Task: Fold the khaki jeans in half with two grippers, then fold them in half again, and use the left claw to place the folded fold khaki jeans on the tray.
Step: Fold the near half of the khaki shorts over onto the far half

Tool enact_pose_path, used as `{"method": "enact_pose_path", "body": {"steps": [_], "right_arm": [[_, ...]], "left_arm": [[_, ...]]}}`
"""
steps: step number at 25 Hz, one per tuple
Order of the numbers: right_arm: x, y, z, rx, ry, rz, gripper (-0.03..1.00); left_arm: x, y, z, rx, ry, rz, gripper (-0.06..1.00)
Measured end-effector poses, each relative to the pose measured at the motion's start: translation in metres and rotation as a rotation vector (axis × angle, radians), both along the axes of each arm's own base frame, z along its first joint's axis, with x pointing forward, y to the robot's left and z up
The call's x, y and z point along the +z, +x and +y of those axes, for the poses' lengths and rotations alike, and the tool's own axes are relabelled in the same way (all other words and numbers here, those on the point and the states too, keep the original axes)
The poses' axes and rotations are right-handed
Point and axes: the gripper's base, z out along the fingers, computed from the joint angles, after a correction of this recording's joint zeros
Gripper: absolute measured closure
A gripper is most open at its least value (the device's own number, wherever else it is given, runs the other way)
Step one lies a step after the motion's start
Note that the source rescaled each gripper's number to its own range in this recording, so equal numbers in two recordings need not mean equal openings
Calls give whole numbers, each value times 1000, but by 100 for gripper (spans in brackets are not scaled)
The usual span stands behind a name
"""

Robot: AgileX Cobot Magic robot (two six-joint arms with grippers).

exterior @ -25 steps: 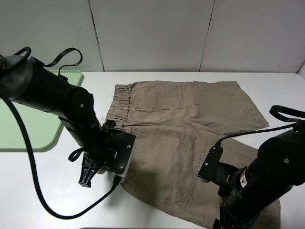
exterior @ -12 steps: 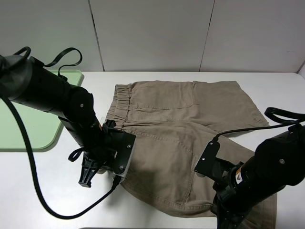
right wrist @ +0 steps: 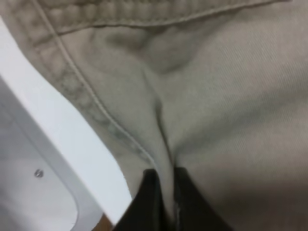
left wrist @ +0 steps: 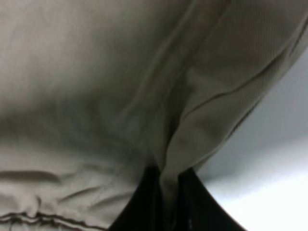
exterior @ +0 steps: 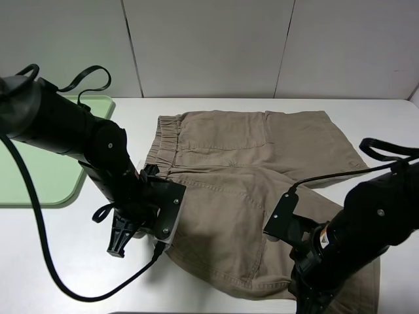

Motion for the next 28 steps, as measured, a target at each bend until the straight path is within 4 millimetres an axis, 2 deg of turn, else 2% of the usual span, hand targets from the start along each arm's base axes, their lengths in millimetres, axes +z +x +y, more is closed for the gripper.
{"method": "enact_pose_path", "body": {"steps": [4,10,16,20,28], "right_arm": [[11,8,11,20,-9,55,97],[33,23,24,-43,-42,80,97],[75,36,27,-86,-45,-20,97],[102,38,26,-79,-27,-71,97],[134,36,23,-109,-7,-90,97]], "left_arm": [[17,0,2,-41,-9,-50,94],[40,-3,4,-53,-35,-92,94],[55,-6,6,-64,-42,-107,94],[63,-8,9,-55,-35,-116,94],[90,-15,24,0,25,-154,94]]}}
